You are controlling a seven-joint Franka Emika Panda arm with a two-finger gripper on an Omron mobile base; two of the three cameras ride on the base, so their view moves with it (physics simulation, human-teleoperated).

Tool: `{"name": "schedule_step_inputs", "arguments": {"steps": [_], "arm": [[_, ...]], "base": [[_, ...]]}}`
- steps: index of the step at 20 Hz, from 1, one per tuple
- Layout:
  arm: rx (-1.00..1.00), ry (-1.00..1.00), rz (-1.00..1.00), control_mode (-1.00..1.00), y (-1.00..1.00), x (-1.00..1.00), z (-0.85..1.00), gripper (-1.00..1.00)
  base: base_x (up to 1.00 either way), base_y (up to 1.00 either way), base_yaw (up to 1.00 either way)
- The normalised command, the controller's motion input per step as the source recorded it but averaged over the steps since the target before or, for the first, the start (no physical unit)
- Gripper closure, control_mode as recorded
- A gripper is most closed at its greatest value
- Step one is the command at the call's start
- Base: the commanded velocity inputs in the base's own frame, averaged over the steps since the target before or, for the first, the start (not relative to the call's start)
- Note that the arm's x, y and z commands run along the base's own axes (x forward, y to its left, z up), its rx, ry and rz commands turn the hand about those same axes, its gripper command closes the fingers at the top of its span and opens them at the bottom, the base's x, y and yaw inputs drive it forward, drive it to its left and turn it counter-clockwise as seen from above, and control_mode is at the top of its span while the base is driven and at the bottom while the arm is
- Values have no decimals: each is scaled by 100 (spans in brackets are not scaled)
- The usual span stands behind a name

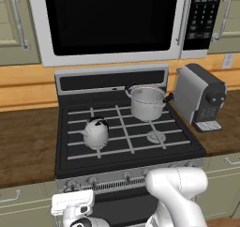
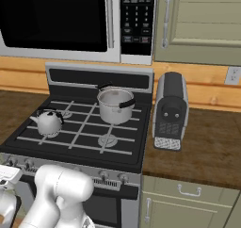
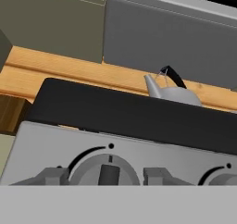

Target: Pick the kettle from the counter and place it on a stove burner. Then turn the burner on.

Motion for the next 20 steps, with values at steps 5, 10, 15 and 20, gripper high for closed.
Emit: {"name": "schedule_step_inputs", "arguments": {"steps": [5,10,15,20], "arm": [[0,0,0,-100,0,0,0,100],[-11,3,4,-100,7,0,-4,100],[-21,9,8,-100,22,0,-17,100],[-24,14,7,-100,33,0,-20,100]], "base": [[0,0,0],[0,0,0],[0,0,0],[0,0,0]]}}
